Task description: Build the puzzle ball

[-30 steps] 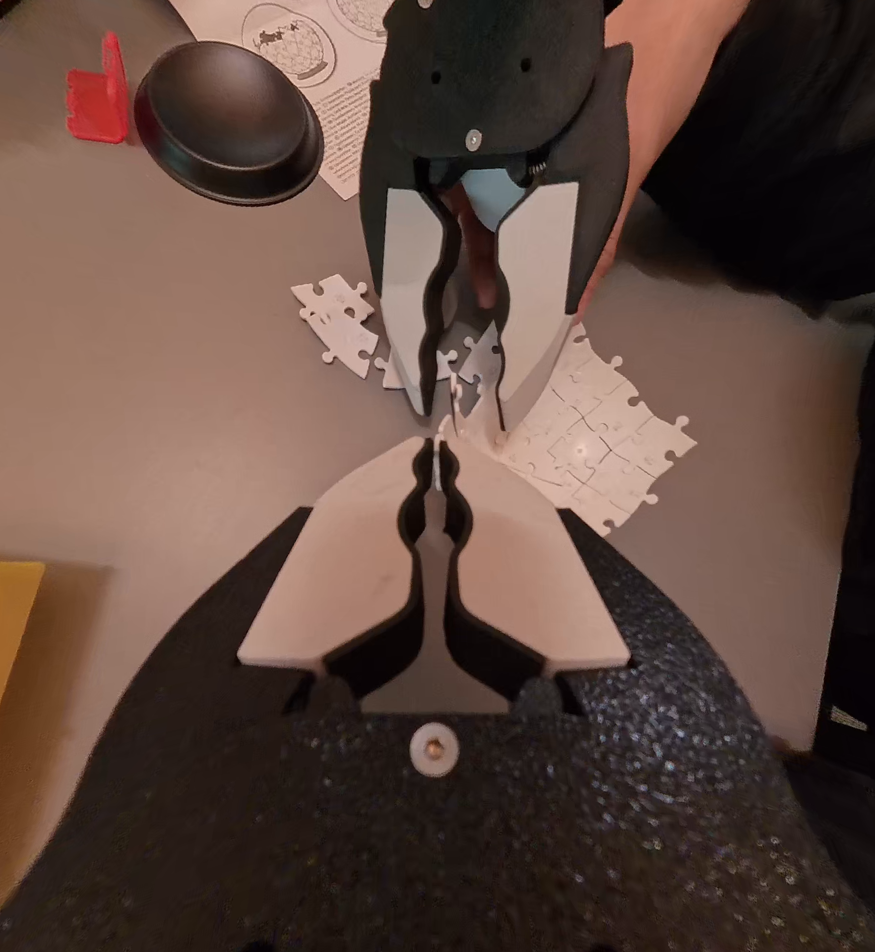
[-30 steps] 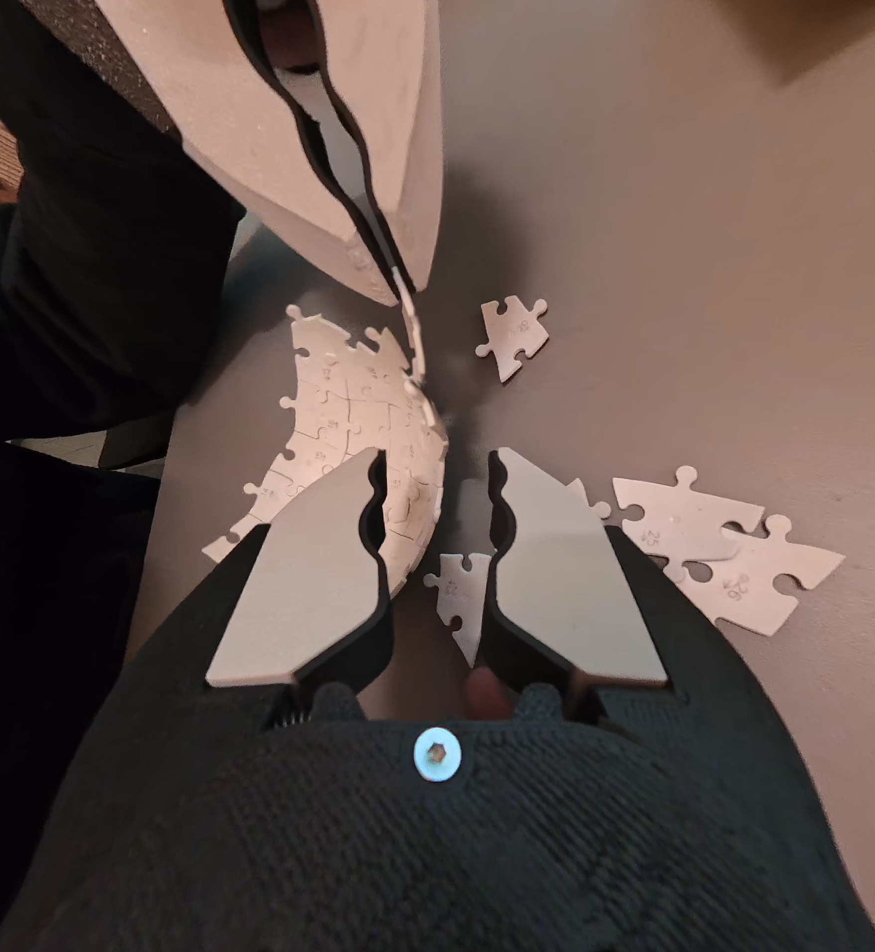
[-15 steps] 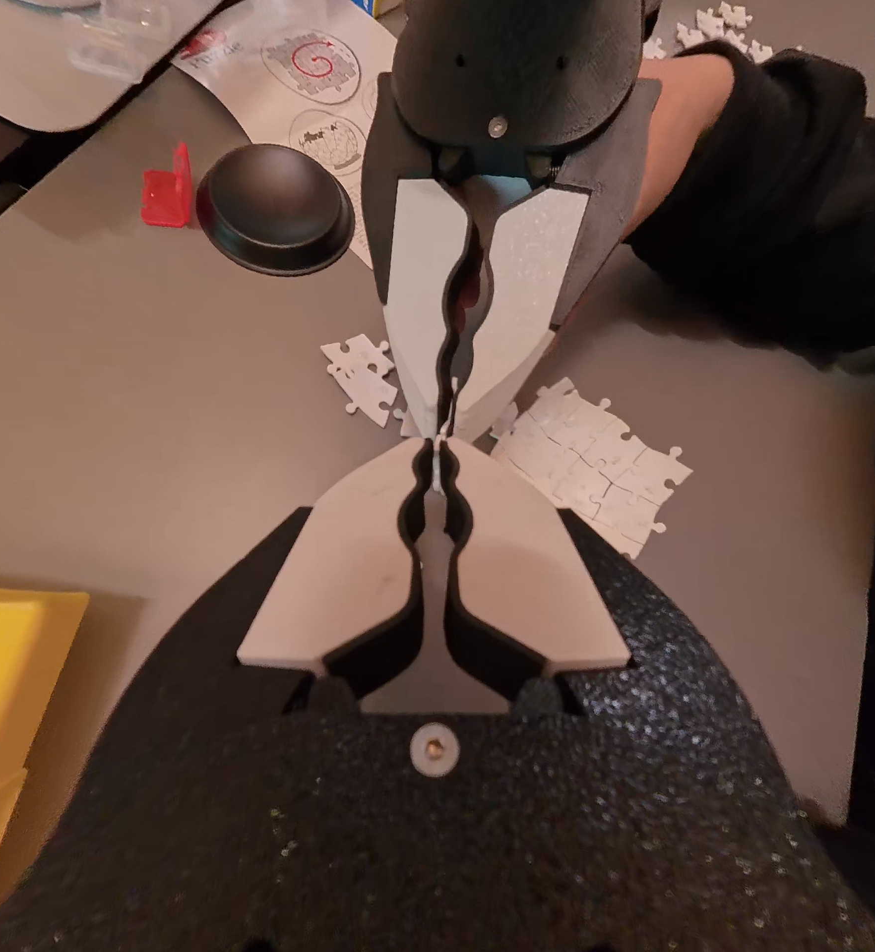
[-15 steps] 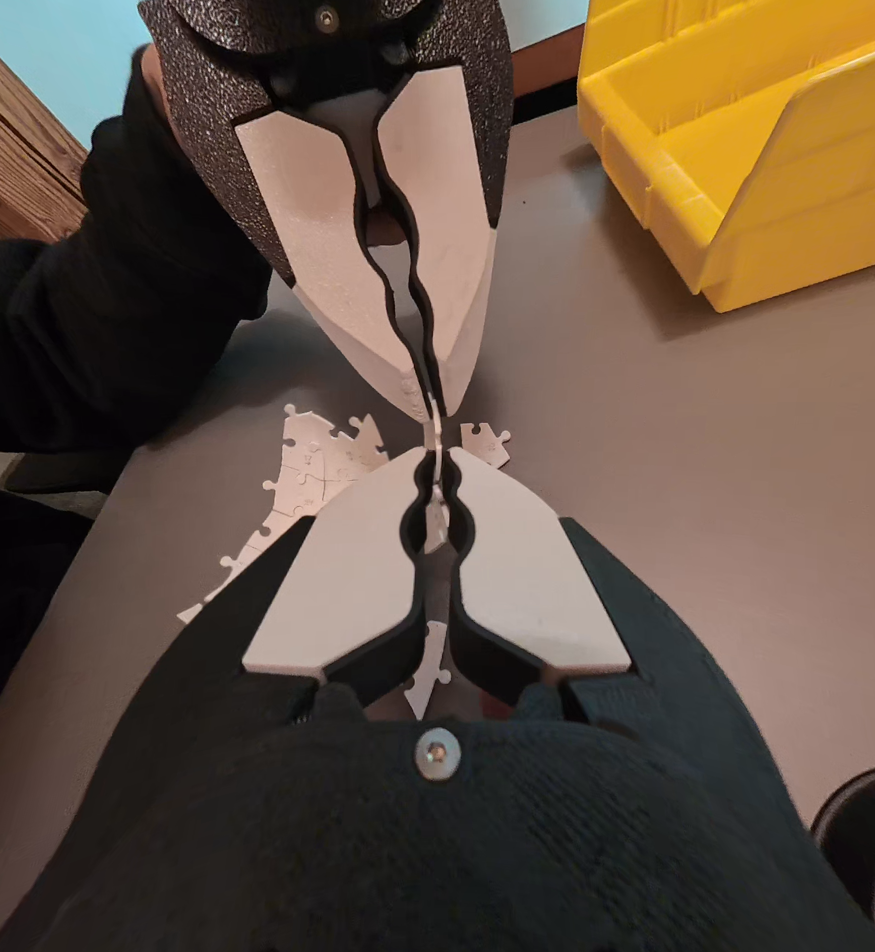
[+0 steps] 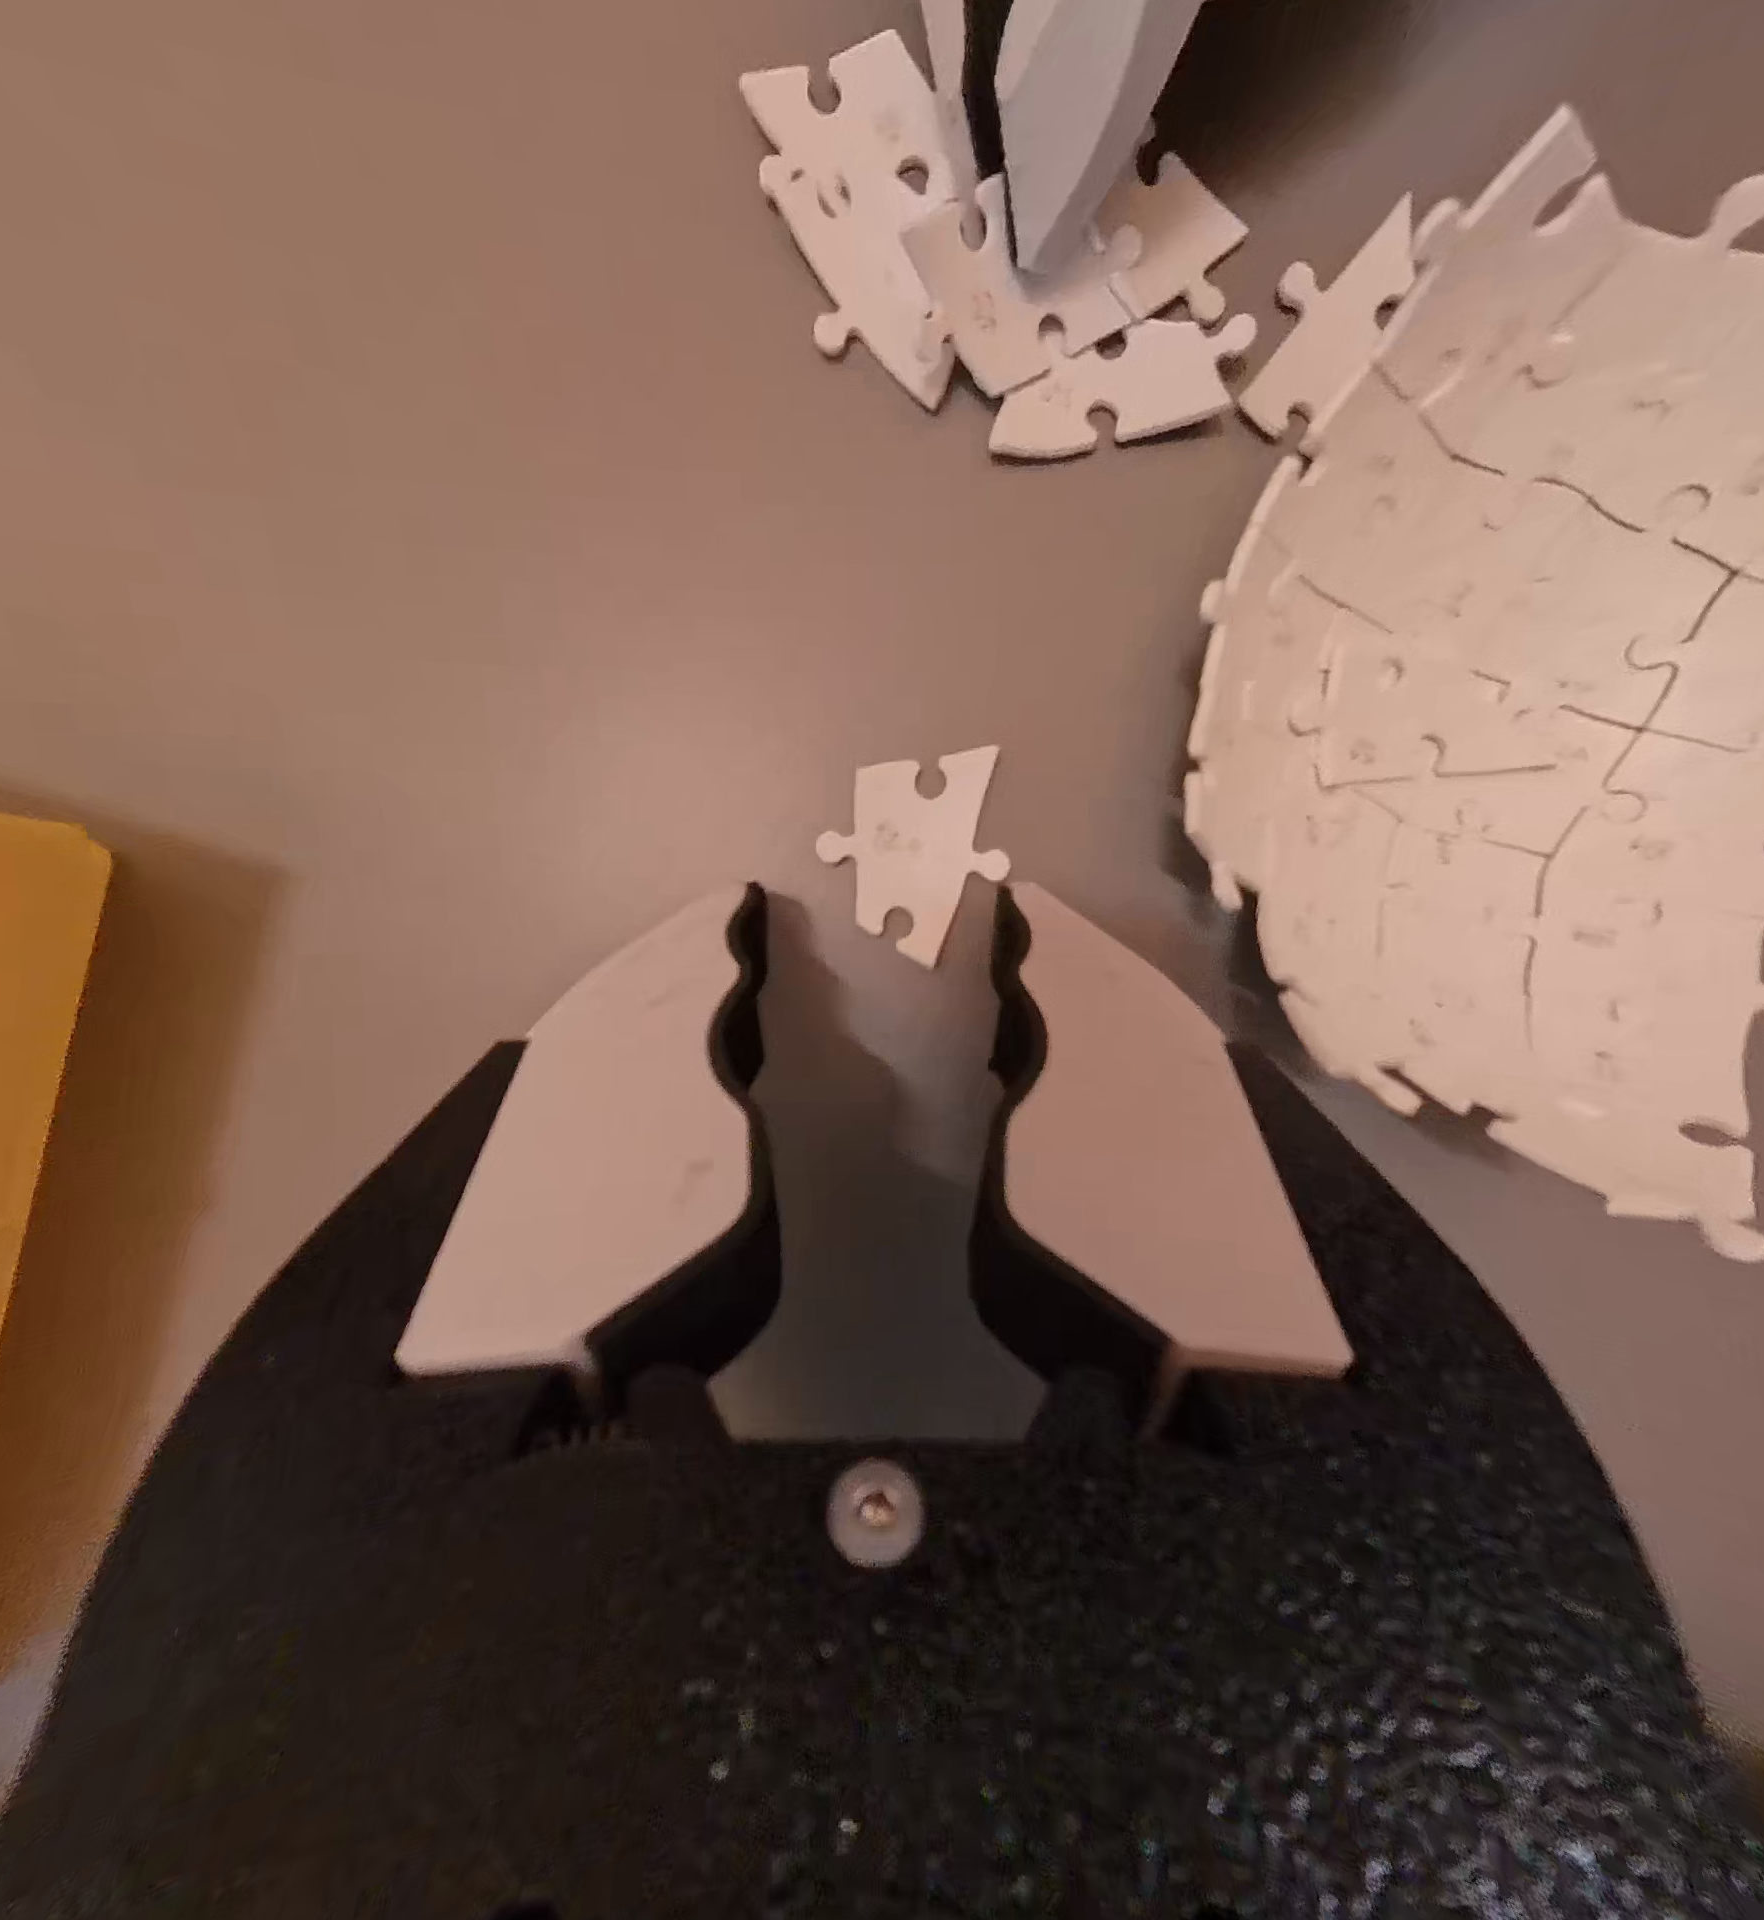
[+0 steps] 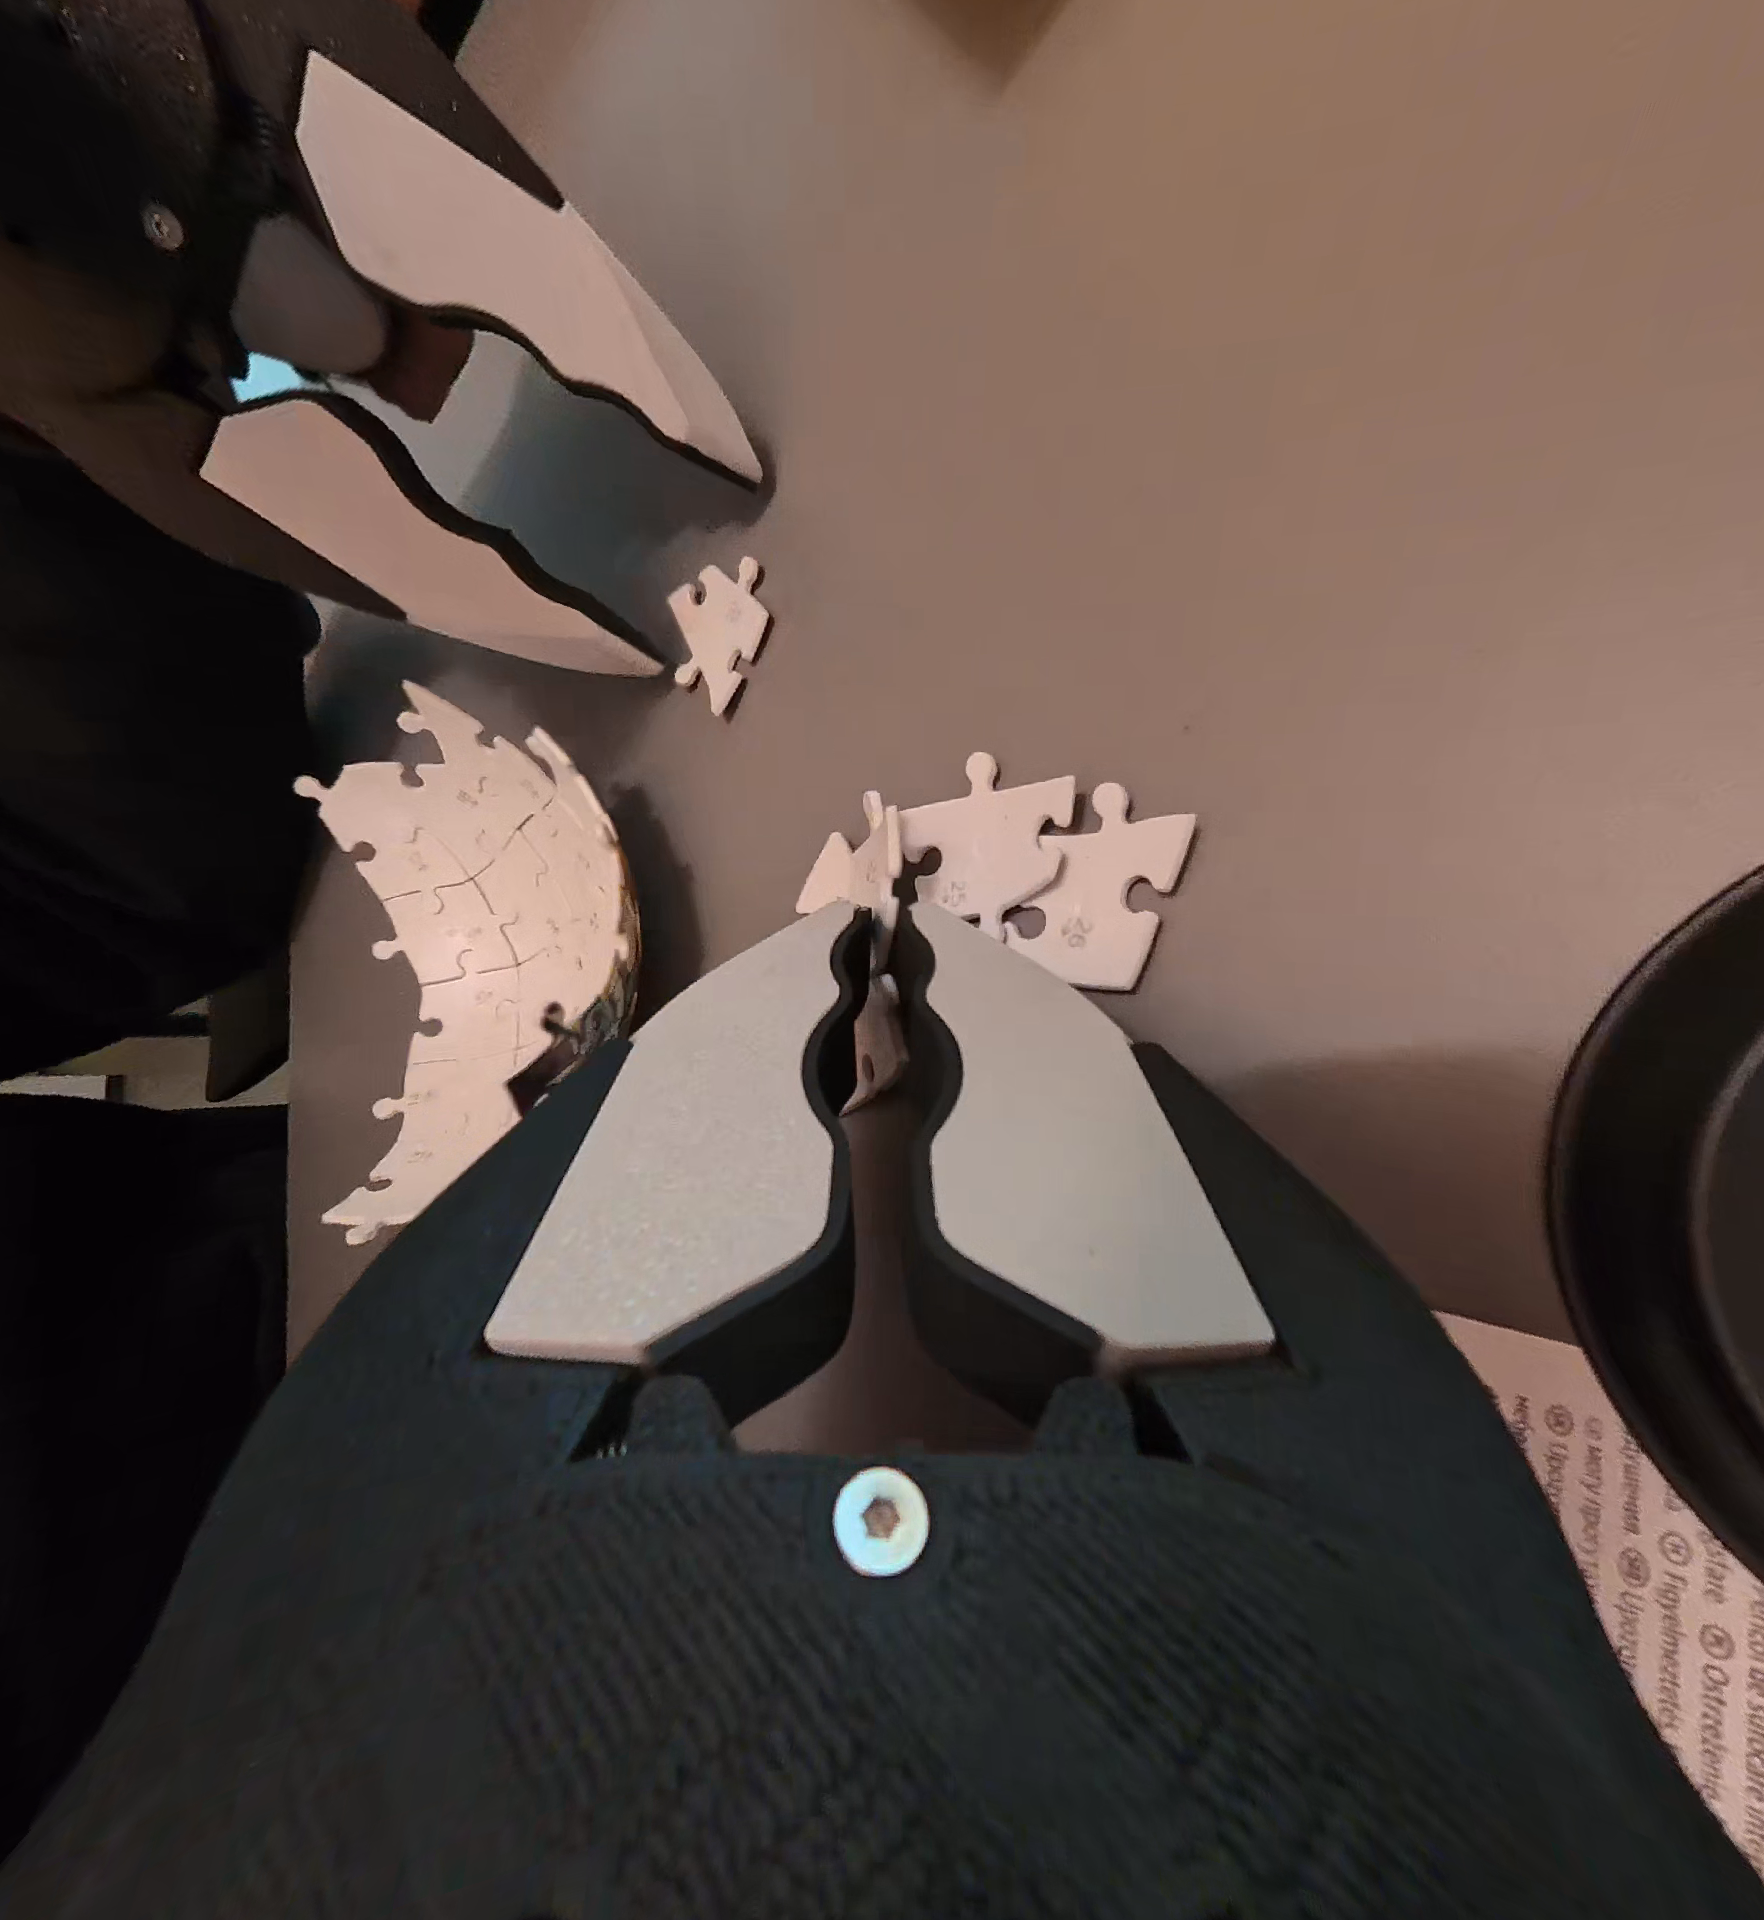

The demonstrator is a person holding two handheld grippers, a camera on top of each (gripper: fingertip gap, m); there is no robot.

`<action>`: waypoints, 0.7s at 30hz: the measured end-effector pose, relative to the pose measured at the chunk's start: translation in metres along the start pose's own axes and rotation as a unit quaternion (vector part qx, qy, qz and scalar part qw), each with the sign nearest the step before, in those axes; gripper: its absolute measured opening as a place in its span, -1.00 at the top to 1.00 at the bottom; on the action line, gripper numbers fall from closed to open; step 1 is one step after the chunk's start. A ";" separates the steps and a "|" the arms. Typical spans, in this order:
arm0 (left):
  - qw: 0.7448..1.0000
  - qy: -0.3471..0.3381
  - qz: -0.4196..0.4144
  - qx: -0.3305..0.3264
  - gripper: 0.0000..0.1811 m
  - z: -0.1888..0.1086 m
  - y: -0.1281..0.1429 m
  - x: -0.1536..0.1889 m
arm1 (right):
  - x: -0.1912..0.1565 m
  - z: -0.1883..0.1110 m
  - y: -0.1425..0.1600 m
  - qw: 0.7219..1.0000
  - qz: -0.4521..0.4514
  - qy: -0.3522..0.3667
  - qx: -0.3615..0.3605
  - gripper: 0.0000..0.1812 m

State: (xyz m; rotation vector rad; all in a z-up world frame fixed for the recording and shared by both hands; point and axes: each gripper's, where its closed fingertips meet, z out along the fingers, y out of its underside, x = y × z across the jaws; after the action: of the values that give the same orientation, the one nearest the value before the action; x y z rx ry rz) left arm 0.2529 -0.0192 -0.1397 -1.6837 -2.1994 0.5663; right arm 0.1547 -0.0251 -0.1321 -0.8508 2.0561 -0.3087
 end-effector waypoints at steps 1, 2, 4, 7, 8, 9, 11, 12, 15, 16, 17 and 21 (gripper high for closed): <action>1.000 0.000 -0.001 0.003 0.63 0.001 -0.001 0.001 | 0.000 0.000 0.000 1.000 -0.001 -0.002 0.002 0.95; 1.000 0.002 -0.005 0.000 0.72 0.002 -0.001 0.001 | 0.000 0.000 -0.001 1.000 -0.001 -0.003 0.003 0.96; 1.000 0.000 -0.014 0.000 0.81 0.003 -0.001 0.000 | 0.000 0.000 -0.002 1.000 -0.005 -0.007 0.007 0.96; 1.000 -0.006 -0.020 0.006 0.81 0.004 -0.001 0.000 | -0.005 -0.001 -0.002 1.000 -0.016 -0.020 0.008 0.87; 1.000 -0.008 -0.017 0.009 0.82 0.004 -0.001 0.001 | -0.007 -0.002 -0.003 0.999 -0.021 -0.022 0.009 0.75; 1.000 -0.006 -0.016 0.011 0.82 0.003 0.000 0.002 | -0.007 -0.005 -0.004 0.999 -0.026 -0.016 0.013 0.60; 1.000 -0.007 -0.017 0.016 0.83 0.001 0.002 0.002 | -0.005 -0.012 -0.008 0.999 -0.035 0.005 0.020 0.40; 1.000 -0.011 -0.019 0.018 0.83 -0.001 0.004 0.001 | -0.005 -0.016 -0.009 0.999 -0.042 0.013 0.024 0.36; 0.999 -0.033 -0.008 0.033 1.00 -0.017 -0.001 -0.002 | -0.007 -0.024 -0.015 0.997 -0.055 0.037 0.033 0.36; 0.998 -0.038 0.000 0.041 1.00 -0.025 -0.007 0.000 | -0.008 -0.027 -0.020 0.995 -0.070 0.053 0.040 0.38; 0.998 -0.046 0.011 0.046 1.00 -0.032 -0.012 0.002 | -0.013 -0.028 -0.026 0.992 -0.094 0.064 0.047 0.39; 0.997 -0.061 0.038 -0.022 1.00 -0.034 -0.001 0.004 | -0.039 -0.014 -0.029 0.983 -0.170 0.061 0.022 0.39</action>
State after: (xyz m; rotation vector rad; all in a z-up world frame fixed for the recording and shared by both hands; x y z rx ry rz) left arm 0.2674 -0.0119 -0.1093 -1.8066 -2.2544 0.6613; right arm 0.1717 -0.0217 -0.0848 -1.1822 2.0001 -0.6040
